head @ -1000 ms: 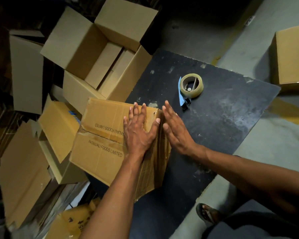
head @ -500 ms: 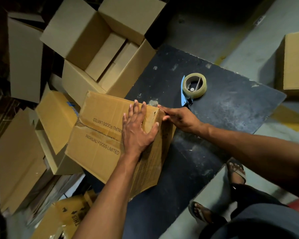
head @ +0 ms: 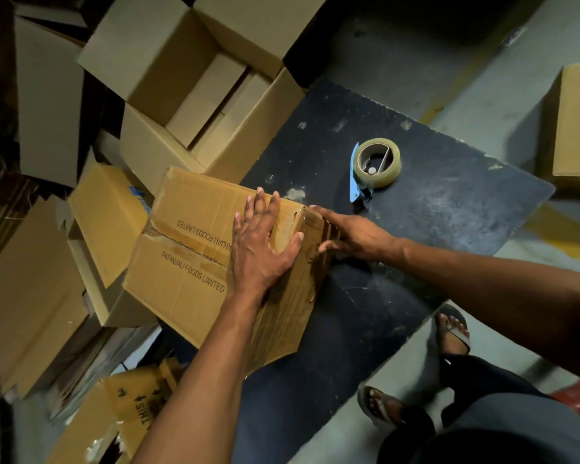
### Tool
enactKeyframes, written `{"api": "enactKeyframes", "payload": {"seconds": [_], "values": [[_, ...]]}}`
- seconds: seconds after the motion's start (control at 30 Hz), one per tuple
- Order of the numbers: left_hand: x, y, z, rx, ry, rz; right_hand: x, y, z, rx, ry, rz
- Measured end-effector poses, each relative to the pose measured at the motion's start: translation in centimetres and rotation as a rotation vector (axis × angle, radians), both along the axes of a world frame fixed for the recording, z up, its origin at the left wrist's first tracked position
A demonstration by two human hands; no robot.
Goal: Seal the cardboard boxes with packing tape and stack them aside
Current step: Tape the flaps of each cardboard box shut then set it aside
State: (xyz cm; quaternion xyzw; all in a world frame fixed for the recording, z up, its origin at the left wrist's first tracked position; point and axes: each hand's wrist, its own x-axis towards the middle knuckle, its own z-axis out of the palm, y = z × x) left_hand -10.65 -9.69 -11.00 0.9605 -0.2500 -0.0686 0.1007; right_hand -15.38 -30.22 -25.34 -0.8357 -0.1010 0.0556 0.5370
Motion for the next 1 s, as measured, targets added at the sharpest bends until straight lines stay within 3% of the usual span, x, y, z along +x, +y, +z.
{"api": "enactKeyframes", "payload": {"seconds": [0.1, 0.23, 0.47, 0.63, 0.87, 1.0], "values": [[-0.3, 0.0, 0.8, -0.132, 0.047, 0.034, -3.1, 0.7, -0.5, -0.119, 0.0, -0.135], [-2.3, 2.3, 3.5, -0.302, 0.0, 0.095, -7.9, 4.1, 2.8, -0.118, -0.217, -0.319], [-11.4, 17.6, 5.2, -0.277, -0.097, 0.116, -10.4, 11.8, 8.2, -0.381, -0.644, -0.093], [-14.9, 23.6, 1.4, -0.043, -0.047, -0.09, -9.5, 16.6, 9.1, -0.708, -0.589, 0.057], [-16.3, 21.6, -1.0, -0.296, -0.139, 0.129, -9.7, 17.7, 7.5, -0.808, -0.644, 0.023], [-16.1, 22.0, -0.6, -0.382, -0.055, 0.175, -9.7, 17.4, 8.3, -0.842, -0.658, 0.024]]}}
